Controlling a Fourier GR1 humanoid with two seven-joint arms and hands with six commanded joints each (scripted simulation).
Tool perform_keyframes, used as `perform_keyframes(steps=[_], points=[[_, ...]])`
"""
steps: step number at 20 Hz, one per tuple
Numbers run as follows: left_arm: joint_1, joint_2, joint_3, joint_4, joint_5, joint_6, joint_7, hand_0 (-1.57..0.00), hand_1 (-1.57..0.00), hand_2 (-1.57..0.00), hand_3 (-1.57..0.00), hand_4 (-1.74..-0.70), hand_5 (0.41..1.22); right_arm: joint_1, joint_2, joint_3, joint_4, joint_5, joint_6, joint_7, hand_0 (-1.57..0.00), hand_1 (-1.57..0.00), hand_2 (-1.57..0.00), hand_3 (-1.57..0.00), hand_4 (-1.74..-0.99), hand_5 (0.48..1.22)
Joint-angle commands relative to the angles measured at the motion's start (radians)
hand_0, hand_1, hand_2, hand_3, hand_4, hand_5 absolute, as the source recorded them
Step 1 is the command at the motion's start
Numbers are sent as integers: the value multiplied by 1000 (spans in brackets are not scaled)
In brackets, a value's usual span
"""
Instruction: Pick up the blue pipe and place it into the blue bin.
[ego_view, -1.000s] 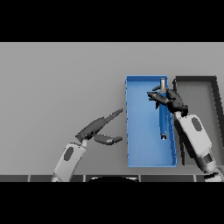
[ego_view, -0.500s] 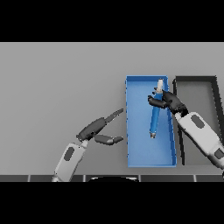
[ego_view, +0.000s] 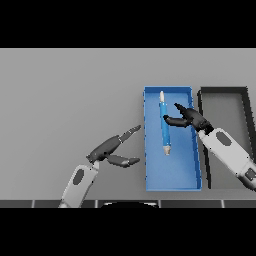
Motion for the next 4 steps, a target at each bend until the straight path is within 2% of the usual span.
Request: perform_keyframes(steps=[1,4], points=[[-1,-6,-3,6,-10,10,9,1,1,1,1,-930,496,-3,-8,2,-5,1,16,-2,-19,-17,-17,-4,-1084,713],[-5,-6,-2,23,-18,16,-9,1,1,1,1,-930,495,0,-11,-1,8,3,27,-22,-19,-17,-17,-4,-1084,714]])
